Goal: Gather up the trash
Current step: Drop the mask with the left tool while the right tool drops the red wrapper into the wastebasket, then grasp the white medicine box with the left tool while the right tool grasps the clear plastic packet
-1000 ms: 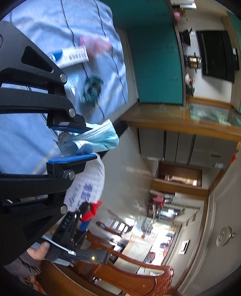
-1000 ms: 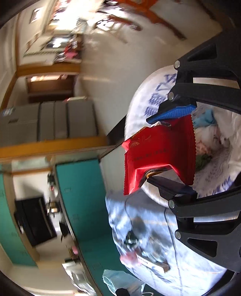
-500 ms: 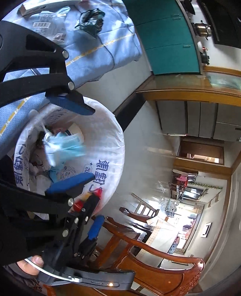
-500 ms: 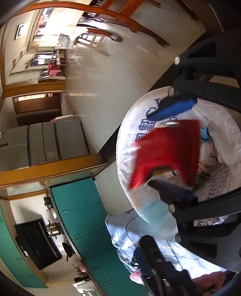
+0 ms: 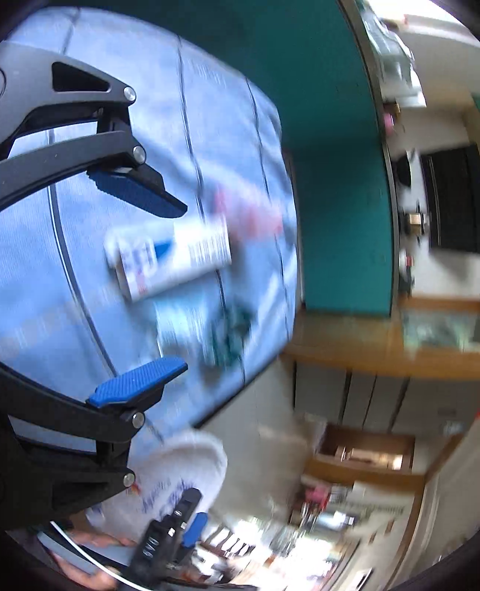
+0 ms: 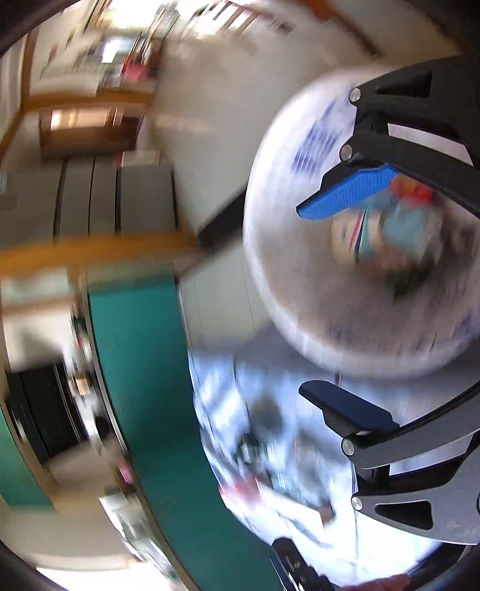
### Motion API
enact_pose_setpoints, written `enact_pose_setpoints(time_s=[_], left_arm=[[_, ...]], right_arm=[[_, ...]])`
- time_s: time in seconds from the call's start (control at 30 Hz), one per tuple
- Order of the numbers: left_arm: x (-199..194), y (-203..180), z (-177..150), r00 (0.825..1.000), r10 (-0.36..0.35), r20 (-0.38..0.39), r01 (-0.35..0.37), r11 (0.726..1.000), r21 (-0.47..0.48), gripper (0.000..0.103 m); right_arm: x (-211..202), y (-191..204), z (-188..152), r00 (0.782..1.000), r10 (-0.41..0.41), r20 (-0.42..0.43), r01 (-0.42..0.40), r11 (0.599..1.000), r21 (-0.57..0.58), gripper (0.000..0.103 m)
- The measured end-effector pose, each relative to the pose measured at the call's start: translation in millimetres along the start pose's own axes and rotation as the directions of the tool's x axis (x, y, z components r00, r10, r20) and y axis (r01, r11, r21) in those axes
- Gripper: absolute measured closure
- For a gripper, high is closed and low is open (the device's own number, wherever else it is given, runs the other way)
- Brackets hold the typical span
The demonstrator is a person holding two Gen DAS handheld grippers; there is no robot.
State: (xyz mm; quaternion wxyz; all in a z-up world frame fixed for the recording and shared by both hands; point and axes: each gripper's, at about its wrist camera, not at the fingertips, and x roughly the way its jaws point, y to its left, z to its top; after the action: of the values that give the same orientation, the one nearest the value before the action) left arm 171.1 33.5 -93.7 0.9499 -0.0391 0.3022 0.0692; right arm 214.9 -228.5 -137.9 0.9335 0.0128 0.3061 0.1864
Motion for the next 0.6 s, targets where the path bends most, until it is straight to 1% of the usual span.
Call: enact_pose_setpoints(time_s=[0.07,0.1,0.13,0.2,0.23,0.3,0.33,0.37,0.4,0.5,0.6], left_arm=[[-10.9,26.0,-3.7,0.998,0.056,0.002,-0.056,0.998,-0.023,0.024],[-16.2,38.8,-7.0,0.997,0.081,0.002,-0.081,0.996,-0.04,0.024],[-20.0,49.5,-7.8,0.996,0.094,-0.001,-0.094,0.994,-0.054,0.023],[-25.4,69.1,-10.1,0.993,0.118,-0.005,-0.118,0.99,-0.081,0.023],[-27.2,76.2,-9.8,0.992,0.127,-0.004,-0.126,0.988,-0.09,0.023],[-29.8,89.2,-11.0,0.99,0.139,-0.003,-0.139,0.985,-0.107,0.023],[-32.7,95.2,-13.2,0.989,0.145,0.0,-0.144,0.983,-0.115,0.022],[-34.5,98.5,-13.6,0.989,0.149,0.002,-0.148,0.982,-0.121,0.022],[-36.2,100.3,-14.2,0.988,0.152,0.003,-0.15,0.981,-0.123,0.021],[-34.5,102.8,-15.1,0.988,0.155,-0.005,-0.155,0.98,-0.123,0.021],[-31.4,102.8,-16.9,0.99,0.142,-0.011,-0.142,0.983,-0.118,0.021]], right_arm=[[12.0,35.5,13.8,0.997,0.073,-0.015,-0.074,0.992,-0.104,0.016],[17.5,55.9,20.2,0.994,0.106,-0.021,-0.108,0.98,-0.168,0.016],[21.9,73.6,24.4,0.992,0.121,-0.03,-0.125,0.967,-0.224,0.015],[33.1,108.4,29.9,0.99,0.131,-0.049,-0.14,0.929,-0.342,0.014],[40.2,126.5,30.0,0.988,0.14,-0.068,-0.156,0.903,-0.401,0.014],[51.4,150.5,25.9,0.979,0.169,-0.116,-0.204,0.857,-0.473,0.014],[59.4,161.2,22.1,0.974,0.177,-0.14,-0.223,0.837,-0.5,0.014],[66.6,167.3,18.6,0.971,0.178,-0.161,-0.236,0.827,-0.511,0.014],[71.2,169.5,17.1,0.968,0.179,-0.175,-0.245,0.824,-0.51,0.014],[85.9,171.3,10.3,0.951,0.197,-0.239,-0.294,0.816,-0.497,0.014],[87.1,169.4,6.9,0.944,0.208,-0.257,-0.314,0.809,-0.496,0.014]])
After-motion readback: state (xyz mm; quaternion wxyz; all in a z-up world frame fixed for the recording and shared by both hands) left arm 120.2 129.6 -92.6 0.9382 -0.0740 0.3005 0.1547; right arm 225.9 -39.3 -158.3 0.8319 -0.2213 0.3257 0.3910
